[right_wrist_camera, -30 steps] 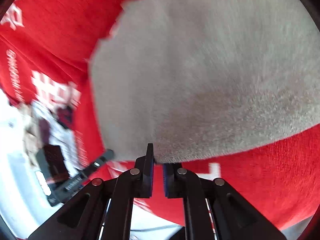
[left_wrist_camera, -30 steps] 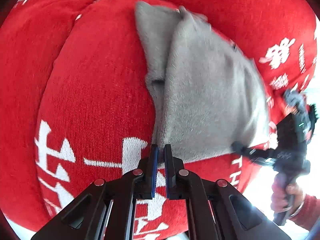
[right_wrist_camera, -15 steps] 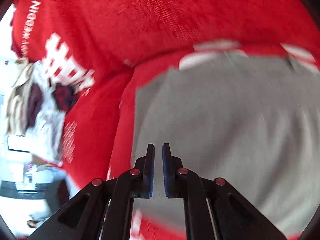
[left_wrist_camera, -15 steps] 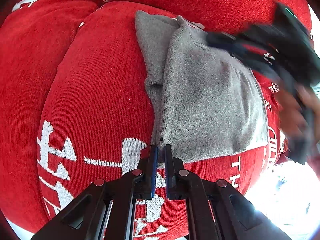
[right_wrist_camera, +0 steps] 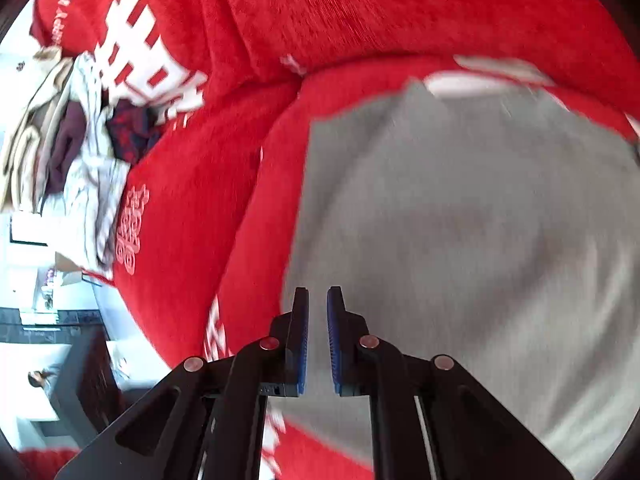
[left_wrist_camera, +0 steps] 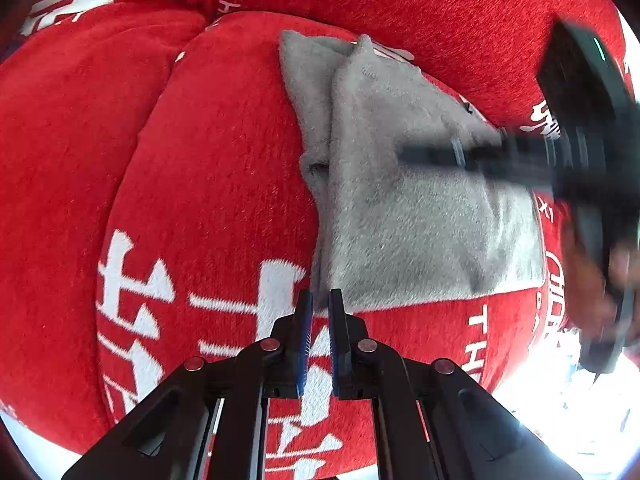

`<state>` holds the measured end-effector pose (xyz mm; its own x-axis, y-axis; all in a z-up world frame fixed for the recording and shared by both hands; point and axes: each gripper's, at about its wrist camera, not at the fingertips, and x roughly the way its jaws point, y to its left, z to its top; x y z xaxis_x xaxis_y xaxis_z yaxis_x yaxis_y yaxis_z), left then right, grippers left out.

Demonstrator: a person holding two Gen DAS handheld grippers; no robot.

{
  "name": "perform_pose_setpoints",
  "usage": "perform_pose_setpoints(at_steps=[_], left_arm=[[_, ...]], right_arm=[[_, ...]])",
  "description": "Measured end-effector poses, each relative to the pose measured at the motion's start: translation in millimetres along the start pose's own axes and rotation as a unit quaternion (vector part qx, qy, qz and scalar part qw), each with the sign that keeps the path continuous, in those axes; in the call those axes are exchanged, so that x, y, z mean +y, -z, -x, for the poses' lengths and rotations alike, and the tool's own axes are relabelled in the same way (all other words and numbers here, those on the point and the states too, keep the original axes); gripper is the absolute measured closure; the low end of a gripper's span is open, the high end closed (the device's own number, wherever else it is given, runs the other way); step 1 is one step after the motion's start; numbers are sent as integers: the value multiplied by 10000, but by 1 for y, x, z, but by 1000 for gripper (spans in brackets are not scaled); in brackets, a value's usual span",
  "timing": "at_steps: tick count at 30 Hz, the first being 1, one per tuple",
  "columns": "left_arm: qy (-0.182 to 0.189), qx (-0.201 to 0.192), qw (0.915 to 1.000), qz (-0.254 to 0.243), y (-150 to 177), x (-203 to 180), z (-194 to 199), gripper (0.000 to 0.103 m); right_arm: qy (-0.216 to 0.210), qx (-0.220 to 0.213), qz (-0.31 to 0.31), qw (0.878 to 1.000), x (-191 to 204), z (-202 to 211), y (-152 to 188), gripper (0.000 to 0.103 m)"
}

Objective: Fold small clothes

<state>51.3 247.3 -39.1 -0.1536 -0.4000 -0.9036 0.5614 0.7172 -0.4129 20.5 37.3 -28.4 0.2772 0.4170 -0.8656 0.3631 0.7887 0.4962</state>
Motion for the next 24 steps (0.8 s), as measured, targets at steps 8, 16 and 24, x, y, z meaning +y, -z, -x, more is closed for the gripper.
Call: perform_pose_setpoints(at_steps=[8,16,24], left_arm=[[-383,-146,9991,-97,8,-8,32,95],[-377,-191,9986,-321,-23,-45,2,95],[-730,47,9973,2,-9,-36,-7,95]], right_arm=[[312,331,-753,9961,-33,16,87,93],[1686,-610,-2053,9621,-159,120,113,93],[1640,-576,-2619,9493,-224,134,160,97]])
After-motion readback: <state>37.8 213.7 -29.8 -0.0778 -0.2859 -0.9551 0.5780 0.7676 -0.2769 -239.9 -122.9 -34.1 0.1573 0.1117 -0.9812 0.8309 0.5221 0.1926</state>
